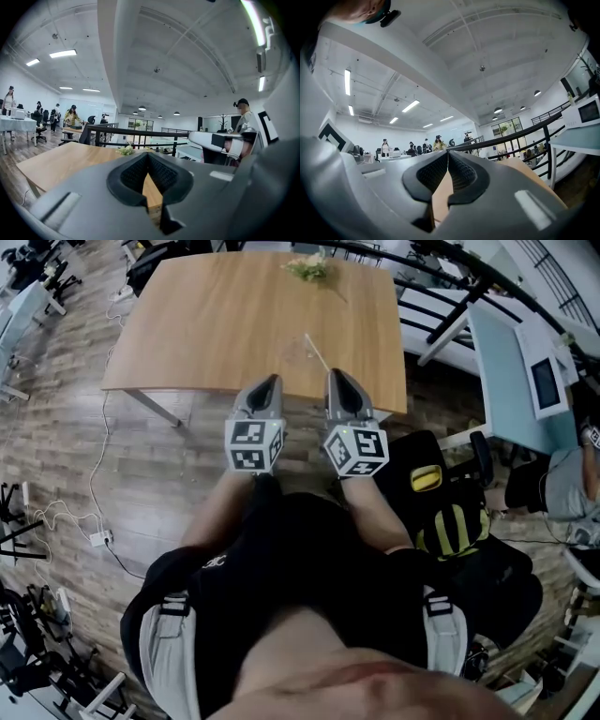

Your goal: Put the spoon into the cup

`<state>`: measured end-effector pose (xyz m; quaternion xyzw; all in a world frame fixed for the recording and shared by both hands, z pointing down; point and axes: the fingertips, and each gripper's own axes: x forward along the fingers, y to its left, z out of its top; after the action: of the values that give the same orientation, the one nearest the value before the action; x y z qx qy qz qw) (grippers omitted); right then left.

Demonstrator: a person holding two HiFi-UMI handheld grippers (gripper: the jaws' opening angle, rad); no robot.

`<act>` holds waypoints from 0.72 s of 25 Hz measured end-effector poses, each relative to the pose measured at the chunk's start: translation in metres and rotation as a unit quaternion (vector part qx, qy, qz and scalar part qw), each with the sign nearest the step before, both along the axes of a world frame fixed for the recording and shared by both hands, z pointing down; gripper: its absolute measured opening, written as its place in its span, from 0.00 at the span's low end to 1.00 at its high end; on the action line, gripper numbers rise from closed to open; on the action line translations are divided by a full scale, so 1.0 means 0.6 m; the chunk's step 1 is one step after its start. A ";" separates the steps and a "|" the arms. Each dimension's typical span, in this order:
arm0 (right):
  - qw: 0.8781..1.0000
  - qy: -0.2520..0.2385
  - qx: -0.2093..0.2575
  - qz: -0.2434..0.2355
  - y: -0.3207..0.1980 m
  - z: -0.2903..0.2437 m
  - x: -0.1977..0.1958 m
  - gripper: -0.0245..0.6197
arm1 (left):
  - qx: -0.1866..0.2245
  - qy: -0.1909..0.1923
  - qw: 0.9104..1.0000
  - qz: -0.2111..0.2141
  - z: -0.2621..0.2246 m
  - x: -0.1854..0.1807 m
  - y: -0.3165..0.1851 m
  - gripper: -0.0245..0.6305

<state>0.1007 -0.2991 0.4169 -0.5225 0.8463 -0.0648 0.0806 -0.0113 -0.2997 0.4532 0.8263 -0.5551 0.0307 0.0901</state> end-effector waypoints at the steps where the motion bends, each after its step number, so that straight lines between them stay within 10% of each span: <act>1: 1.000 0.002 -0.004 -0.001 -0.014 0.005 -0.005 0.05 | -0.002 0.001 1.000 0.001 0.002 -0.005 -0.014 0.06; 18: 0.997 0.022 -0.060 0.030 -0.212 0.061 -0.064 0.05 | -0.015 -0.004 0.998 0.054 0.009 -0.051 -0.230 0.06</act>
<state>0.0622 -0.4264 0.4536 -0.5533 0.8262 -0.1016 0.0324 -0.0418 -0.4376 0.4588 0.8534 -0.5097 0.0472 0.0987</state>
